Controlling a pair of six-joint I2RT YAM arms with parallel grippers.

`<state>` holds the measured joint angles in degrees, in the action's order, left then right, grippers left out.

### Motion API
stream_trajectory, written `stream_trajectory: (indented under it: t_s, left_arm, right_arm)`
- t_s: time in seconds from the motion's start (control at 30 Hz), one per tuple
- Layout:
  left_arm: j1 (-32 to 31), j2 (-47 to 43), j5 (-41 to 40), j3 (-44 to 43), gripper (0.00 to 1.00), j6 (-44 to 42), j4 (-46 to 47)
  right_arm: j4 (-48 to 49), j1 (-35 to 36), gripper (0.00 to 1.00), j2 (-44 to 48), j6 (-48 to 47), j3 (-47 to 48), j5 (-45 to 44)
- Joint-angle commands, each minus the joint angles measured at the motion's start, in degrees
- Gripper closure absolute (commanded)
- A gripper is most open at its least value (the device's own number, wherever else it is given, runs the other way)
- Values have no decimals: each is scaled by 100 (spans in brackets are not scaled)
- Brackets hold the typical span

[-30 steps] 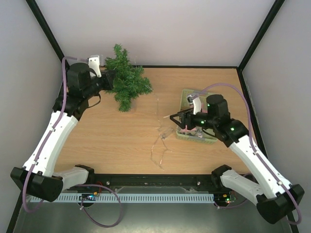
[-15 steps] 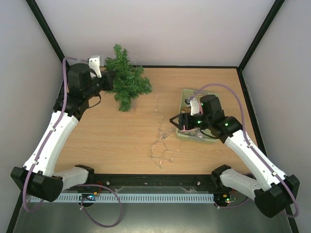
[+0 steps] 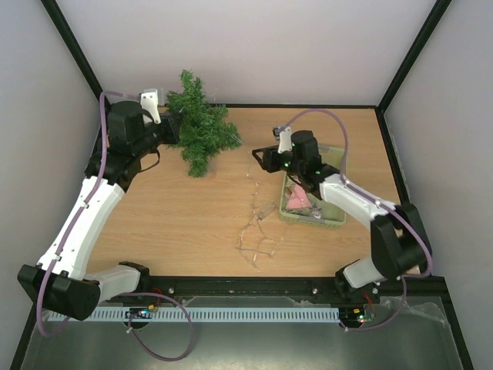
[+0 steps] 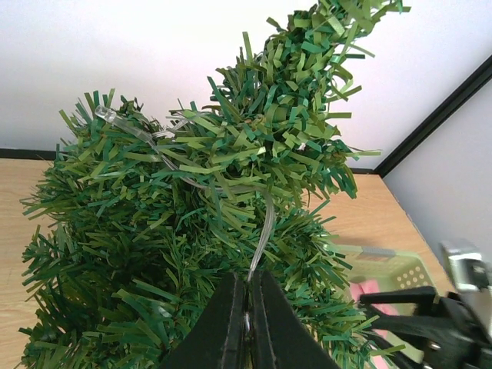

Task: Decorate the small christmas tree
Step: Wrap the decoration item around the Christmas tree.

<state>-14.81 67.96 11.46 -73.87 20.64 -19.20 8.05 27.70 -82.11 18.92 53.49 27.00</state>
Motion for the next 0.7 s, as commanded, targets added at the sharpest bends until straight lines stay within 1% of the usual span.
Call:
stream_trajectory:
  t_s: [0.0,0.13,0.23,0.3,0.33,0.4,0.5,0.53,0.67]
  left_arm:
    - [44,-20,-59,-191,98,1,79]
    - [57,-15,-65,-252,98,1,66]
    - [63,-37,-86,-312,98,-22,43]
    - [64,-38,-117,-363,98,-46,6]
    - [66,-38,-126,-390,98,-58,-9]
    - [70,-31,-143,-415,98,-80,-22]
    - [84,3,-235,-464,98,-157,-76]
    - [104,20,-283,-495,98,-184,-116]
    - [217,84,-313,-579,98,-178,-92]
  right_arm:
    - [903,-11,55,-724,-53,396,264]
    - [1311,-11,55,-1274,-142,419,496]
    - [1372,-11,56,-1728,-172,540,766]
    - [1357,-11,57,-1940,-184,629,792]
    - [1328,-11,60,-2033,-205,691,818]
    - [1192,-11,74,-2128,-286,837,809]
    - [804,-11,93,-2030,-514,1037,426]
    - [664,-13,98,-1929,-599,1100,226]
    - [-26,-32,98,-1472,-804,1506,-778]
